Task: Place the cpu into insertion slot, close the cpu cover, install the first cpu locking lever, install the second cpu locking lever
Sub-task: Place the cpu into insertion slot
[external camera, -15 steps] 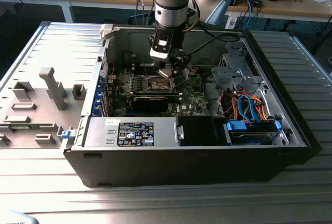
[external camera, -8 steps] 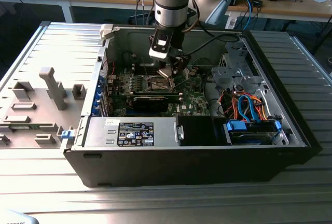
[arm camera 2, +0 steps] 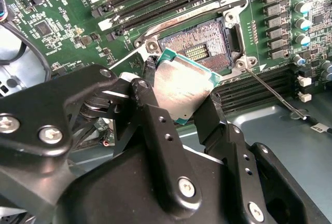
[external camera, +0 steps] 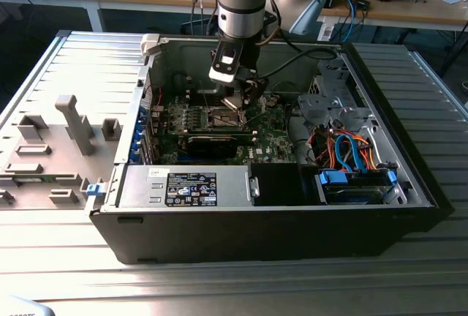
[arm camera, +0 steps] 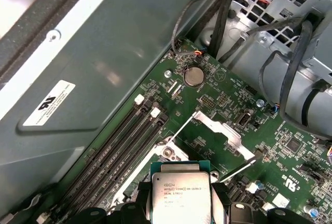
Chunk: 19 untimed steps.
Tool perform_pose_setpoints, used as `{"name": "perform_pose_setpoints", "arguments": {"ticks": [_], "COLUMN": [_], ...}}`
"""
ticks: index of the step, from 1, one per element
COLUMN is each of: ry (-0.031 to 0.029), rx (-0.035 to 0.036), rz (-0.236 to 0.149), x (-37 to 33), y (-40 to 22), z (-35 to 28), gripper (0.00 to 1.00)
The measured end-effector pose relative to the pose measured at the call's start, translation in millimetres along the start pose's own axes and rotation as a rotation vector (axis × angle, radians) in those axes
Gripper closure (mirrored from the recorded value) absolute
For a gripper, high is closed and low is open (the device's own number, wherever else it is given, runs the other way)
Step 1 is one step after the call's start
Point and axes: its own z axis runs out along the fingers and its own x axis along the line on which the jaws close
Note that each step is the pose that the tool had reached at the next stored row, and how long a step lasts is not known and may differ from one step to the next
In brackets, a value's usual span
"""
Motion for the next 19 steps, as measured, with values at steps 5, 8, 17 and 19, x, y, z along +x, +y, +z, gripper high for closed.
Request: {"name": "perform_pose_setpoints", "arguments": {"ticks": [5,8,17,19], "ry": [-0.0009,-0.0015,-0.0042,-0.0047], "rx": [-0.0002,-0.0004,-0.0011,-0.0011], "rz": [0.012,0.02,0.054,0.059], "x": [0.0,0.0,0.0,0.0], "y": [0.0,0.0,0.0,0.0], "z": [0.0,0.0,0.0,0.0], "gripper": [0.46,0.46,0.46,0.46]}}
